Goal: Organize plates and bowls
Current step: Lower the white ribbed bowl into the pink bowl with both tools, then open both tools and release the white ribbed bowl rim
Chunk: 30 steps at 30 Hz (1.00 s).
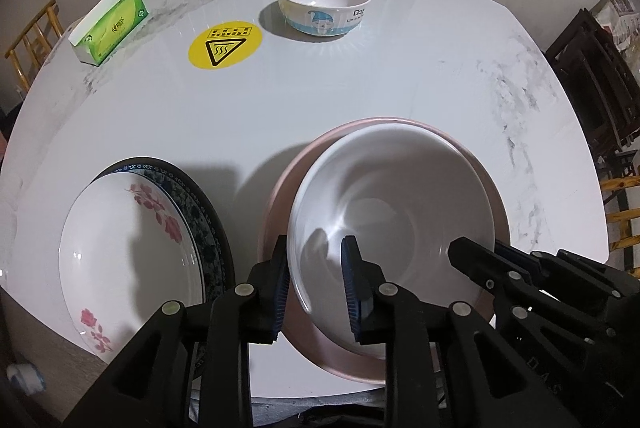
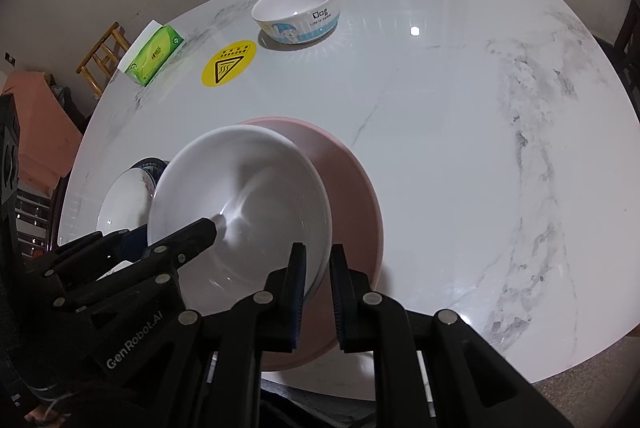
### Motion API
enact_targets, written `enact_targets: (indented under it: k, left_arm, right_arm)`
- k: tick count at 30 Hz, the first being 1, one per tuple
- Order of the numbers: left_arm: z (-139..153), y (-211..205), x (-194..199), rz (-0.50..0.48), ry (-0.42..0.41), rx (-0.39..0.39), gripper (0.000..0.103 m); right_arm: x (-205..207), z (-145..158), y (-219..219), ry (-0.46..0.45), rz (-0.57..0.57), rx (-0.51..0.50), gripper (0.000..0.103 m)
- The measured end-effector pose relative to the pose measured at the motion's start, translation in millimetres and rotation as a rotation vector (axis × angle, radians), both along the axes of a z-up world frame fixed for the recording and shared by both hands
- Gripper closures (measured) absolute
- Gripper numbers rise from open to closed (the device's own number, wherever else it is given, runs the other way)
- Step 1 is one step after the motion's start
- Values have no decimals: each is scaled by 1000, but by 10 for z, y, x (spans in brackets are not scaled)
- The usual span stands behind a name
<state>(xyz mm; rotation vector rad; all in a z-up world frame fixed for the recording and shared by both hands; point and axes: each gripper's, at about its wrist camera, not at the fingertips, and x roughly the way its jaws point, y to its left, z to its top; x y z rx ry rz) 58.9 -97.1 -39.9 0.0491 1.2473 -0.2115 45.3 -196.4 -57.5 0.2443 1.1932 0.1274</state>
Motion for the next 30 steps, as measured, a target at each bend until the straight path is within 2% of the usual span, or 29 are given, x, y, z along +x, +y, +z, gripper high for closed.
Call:
enact_targets:
  k: [11, 18, 30]
  left_arm:
    - [-3, -40, 6, -9, -7, 26, 78]
    - [5, -72, 10, -18, -15, 32, 67]
    - [-1, -88, 11, -26, -27, 35, 66]
  right_arm:
    - [5, 4, 14, 2, 0, -5, 89]
    - [2, -3, 23, 1, -3, 1, 88]
    - [-9, -6, 22, 3, 4, -9, 88]
